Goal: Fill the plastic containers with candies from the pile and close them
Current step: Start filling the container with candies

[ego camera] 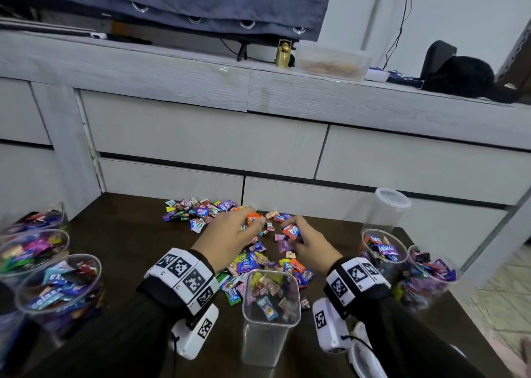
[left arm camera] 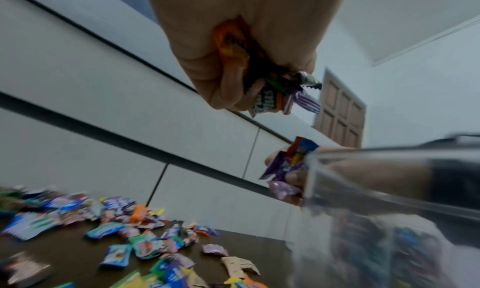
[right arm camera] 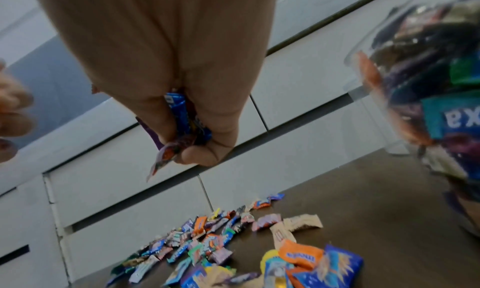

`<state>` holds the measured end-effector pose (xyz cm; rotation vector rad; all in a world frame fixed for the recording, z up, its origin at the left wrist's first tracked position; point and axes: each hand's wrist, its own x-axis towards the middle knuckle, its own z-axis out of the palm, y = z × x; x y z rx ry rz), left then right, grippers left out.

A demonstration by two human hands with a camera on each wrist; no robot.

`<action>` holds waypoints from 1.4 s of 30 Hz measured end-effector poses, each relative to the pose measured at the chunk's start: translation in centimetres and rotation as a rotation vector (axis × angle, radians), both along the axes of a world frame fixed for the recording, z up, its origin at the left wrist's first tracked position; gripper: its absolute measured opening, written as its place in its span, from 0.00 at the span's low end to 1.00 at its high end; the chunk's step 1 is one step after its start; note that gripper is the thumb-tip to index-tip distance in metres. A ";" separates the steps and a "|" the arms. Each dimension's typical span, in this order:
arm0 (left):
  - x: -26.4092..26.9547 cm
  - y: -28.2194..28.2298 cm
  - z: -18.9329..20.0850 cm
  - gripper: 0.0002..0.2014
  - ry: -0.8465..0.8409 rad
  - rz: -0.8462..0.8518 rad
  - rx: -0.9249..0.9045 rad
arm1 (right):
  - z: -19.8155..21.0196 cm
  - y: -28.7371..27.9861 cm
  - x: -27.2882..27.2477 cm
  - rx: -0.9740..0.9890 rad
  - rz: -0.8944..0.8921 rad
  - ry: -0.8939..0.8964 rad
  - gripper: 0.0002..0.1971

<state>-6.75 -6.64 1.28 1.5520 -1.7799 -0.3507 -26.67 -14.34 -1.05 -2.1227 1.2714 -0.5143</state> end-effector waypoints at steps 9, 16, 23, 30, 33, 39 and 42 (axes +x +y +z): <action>-4.4 3.8 -0.1 0.11 -0.233 -0.257 0.079 | 1.9 1.3 -1.3 -0.044 0.042 -0.034 0.19; -5.2 4.0 -0.9 0.17 -0.549 -0.296 0.078 | 1.8 2.3 -1.5 -0.047 0.061 0.014 0.19; -5.7 3.6 -1.4 0.18 -0.678 -0.400 0.002 | 1.8 2.5 -1.3 -0.038 0.051 0.047 0.18; -5.3 3.9 -1.5 0.16 -0.670 -0.408 -0.012 | 1.9 2.4 -1.3 -0.050 0.063 0.085 0.18; -5.2 3.9 -1.6 0.13 -0.679 -0.399 -0.039 | 1.9 2.5 -1.4 -0.050 0.056 0.087 0.19; -5.3 3.9 -1.4 0.11 -0.604 -0.442 -0.066 | 2.4 2.8 -1.7 -0.061 0.065 0.088 0.20; -5.3 4.1 -1.3 0.12 -0.560 -0.444 -0.061 | 2.7 2.8 -1.9 -0.058 0.071 0.096 0.20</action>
